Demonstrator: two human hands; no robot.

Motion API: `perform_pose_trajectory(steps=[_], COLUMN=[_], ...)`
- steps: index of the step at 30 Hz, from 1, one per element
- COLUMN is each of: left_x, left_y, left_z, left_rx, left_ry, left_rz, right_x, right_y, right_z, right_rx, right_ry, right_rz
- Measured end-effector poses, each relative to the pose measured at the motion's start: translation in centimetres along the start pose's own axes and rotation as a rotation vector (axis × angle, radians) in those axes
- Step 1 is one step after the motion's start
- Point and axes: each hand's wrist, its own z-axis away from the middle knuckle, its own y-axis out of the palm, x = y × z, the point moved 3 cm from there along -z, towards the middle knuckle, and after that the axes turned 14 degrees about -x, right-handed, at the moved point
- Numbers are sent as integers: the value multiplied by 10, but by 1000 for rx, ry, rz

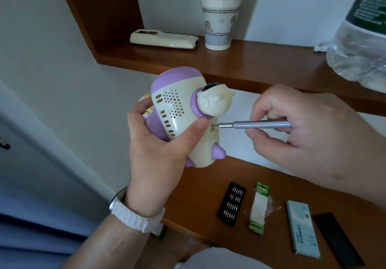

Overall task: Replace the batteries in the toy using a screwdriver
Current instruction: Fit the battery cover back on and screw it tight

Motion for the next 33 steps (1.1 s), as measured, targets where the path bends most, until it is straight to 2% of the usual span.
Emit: perform_pose_trajectory(steps=[5, 11, 33], left_x=[0, 3, 11], left_y=[3, 8, 30], left_z=[-1, -2, -6], left_rx=[-4, -1, 18], left_ry=[-2, -16, -1], left_rz=[-5, -2, 33], right_x=[-8, -13, -34], right_y=[3, 7, 8], right_z=[-2, -2, -7], right_rx=[0, 22, 41], right_ry=[26, -30, 38], right_rz=[-30, -30, -69])
